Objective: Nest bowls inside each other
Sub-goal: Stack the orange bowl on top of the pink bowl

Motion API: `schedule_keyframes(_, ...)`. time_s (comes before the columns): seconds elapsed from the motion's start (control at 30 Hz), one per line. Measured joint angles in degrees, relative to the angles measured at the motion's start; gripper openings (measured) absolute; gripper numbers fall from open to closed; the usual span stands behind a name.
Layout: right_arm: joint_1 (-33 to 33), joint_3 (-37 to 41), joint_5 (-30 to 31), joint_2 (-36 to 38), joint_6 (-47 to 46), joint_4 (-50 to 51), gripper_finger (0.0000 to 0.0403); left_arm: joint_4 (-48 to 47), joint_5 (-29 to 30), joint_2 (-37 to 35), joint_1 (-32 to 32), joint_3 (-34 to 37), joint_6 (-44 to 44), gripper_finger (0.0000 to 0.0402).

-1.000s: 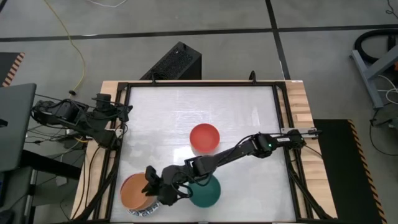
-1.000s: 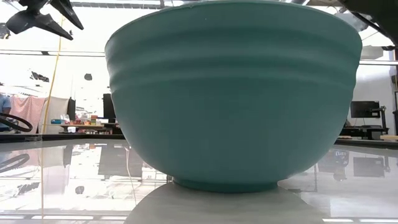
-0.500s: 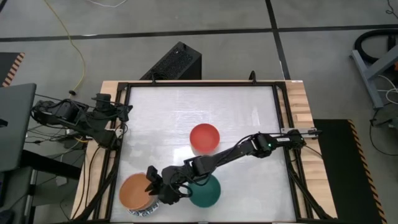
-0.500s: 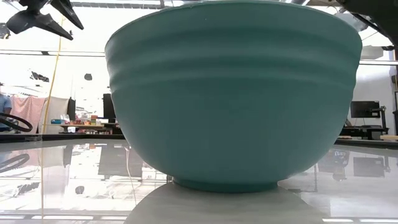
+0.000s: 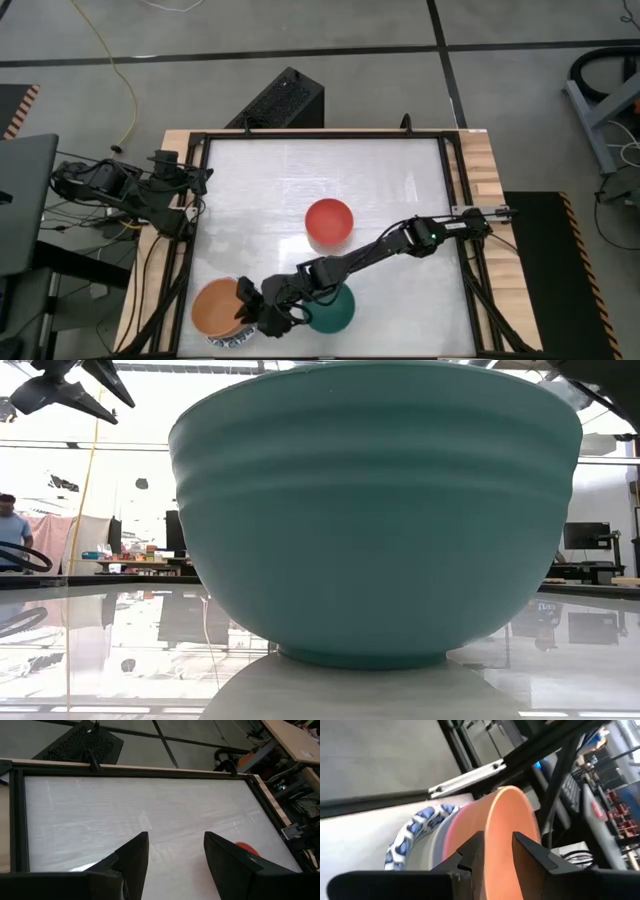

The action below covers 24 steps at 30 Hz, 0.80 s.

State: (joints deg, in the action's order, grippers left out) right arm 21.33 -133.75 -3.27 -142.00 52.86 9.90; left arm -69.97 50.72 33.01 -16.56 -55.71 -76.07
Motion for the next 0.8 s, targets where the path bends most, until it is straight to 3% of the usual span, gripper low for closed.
schedule_keyframes(0.2, -0.59, 0.17, 1.79, -1.95, 0.47, 2.1, 0.0119, 0.0, 0.35, -0.02, 0.01, 0.01, -0.2, 0.0181)
schedule_keyframes(0.5, 0.18, -0.99, 5.58, 0.76, 5.48, 2.71, 0.0119, 0.61, -0.3, 0.03, 0.01, 0.01, -2.43, 0.0181)
schedule_keyframes(0.6, 0.26, -1.23, 9.82, 1.73, 5.54, 0.46, 0.0119, 4.52, -1.33, 1.41, -0.2, 0.71, -1.88, 0.0181)
schedule_keyframes(0.7, -0.61, -1.14, 15.36, 2.66, 6.11, 0.84, 0.0119, 13.01, -6.1, 4.16, -0.88, 3.16, 2.76, 0.0177)
schedule_keyframes(0.8, -2.57, -1.06, 19.77, 5.83, 8.71, 4.69, 0.0119, 20.29, -14.41, 8.03, -1.47, 4.79, 8.27, 0.0157)
